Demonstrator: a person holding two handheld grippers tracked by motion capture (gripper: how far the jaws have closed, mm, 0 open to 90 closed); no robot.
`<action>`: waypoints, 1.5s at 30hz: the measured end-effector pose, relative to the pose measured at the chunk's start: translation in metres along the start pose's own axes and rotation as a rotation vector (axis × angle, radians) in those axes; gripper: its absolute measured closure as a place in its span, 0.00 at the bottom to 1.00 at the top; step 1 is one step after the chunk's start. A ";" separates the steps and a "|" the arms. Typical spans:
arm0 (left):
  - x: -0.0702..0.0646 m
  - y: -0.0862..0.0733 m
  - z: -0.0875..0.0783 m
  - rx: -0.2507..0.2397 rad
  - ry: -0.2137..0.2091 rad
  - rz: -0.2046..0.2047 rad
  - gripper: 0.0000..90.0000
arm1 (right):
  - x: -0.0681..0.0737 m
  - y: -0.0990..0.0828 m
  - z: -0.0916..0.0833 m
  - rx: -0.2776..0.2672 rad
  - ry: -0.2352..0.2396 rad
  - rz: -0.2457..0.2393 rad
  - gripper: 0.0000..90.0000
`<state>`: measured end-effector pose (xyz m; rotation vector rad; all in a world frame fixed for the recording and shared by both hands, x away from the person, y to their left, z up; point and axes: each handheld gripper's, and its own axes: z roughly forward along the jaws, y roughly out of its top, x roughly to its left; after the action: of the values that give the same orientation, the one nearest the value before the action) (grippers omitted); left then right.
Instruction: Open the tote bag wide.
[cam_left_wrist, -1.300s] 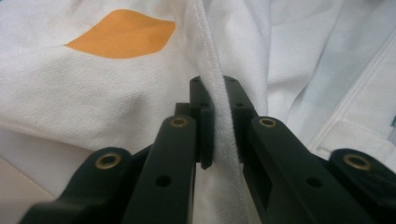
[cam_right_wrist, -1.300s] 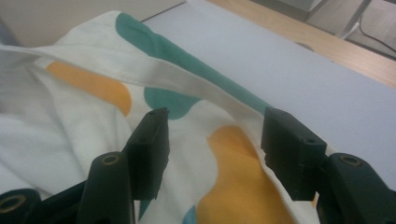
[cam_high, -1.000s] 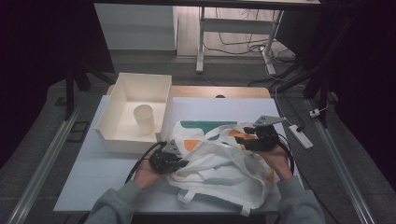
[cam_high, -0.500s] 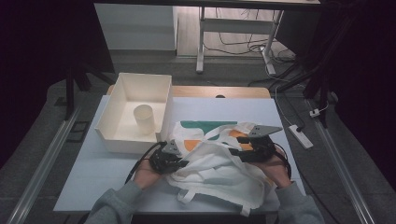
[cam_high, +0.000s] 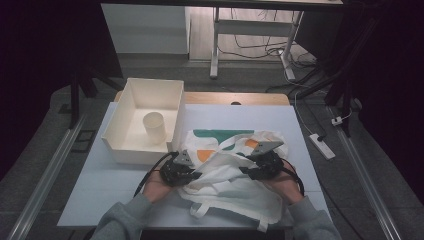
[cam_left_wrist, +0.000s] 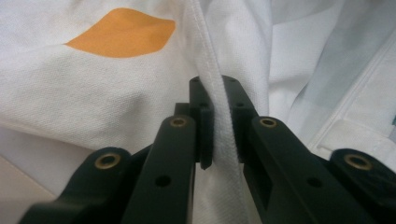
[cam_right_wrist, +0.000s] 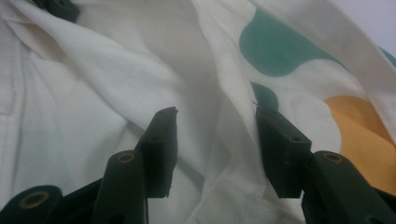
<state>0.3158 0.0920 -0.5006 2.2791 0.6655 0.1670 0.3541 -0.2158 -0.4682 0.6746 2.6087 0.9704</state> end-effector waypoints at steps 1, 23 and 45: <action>0.000 0.000 0.000 0.001 0.001 0.001 0.93 | 0.000 -0.001 0.001 0.003 0.000 0.007 0.60; -0.012 0.003 -0.034 -0.121 0.091 0.037 0.68 | -0.011 0.000 -0.009 -0.066 -0.047 0.038 0.97; -0.076 0.034 -0.003 -0.019 -0.122 0.233 0.53 | -0.021 -0.002 -0.003 -0.078 -0.045 0.060 0.97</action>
<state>0.2638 0.0349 -0.4695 2.3232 0.3330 0.1431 0.3700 -0.2294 -0.4653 0.7495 2.5108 1.0555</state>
